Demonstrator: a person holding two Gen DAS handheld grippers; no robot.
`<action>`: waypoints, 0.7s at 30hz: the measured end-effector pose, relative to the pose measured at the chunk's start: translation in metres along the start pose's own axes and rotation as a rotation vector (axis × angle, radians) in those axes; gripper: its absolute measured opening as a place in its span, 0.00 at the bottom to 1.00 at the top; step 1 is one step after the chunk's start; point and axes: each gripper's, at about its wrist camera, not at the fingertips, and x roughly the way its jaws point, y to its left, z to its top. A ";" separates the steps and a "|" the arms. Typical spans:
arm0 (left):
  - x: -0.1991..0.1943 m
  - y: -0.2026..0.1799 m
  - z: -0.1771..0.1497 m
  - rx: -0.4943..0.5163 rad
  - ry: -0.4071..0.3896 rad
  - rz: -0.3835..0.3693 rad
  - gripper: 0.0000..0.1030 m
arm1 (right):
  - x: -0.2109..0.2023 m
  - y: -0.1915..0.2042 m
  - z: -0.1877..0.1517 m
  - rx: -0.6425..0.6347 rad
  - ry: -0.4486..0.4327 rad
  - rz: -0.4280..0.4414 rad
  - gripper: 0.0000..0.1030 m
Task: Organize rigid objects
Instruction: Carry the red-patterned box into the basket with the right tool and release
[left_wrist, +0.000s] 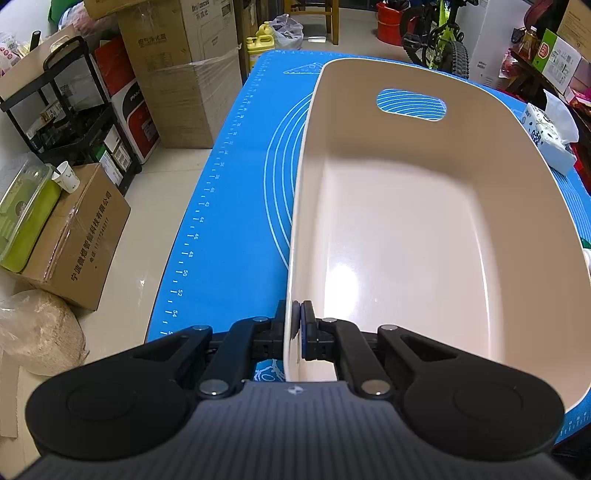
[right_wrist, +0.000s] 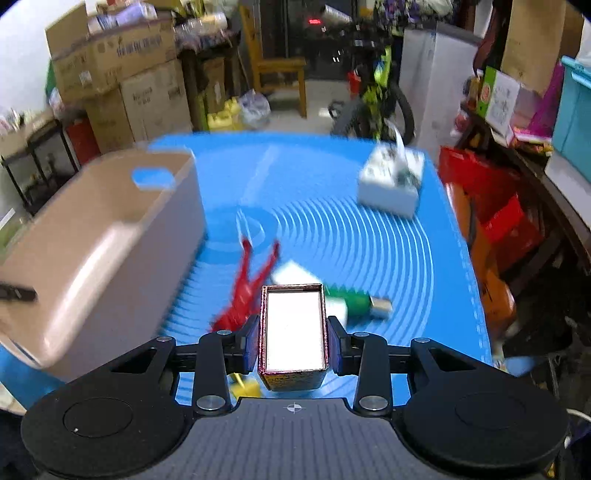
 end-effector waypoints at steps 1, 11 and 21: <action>0.000 0.000 0.000 0.003 0.000 0.000 0.07 | -0.004 0.003 0.007 -0.001 -0.017 0.010 0.43; 0.001 -0.002 0.000 0.022 0.001 0.006 0.08 | -0.012 0.059 0.068 -0.031 -0.159 0.146 0.43; 0.002 -0.004 -0.001 0.031 0.004 0.010 0.08 | 0.023 0.130 0.082 -0.099 -0.109 0.236 0.43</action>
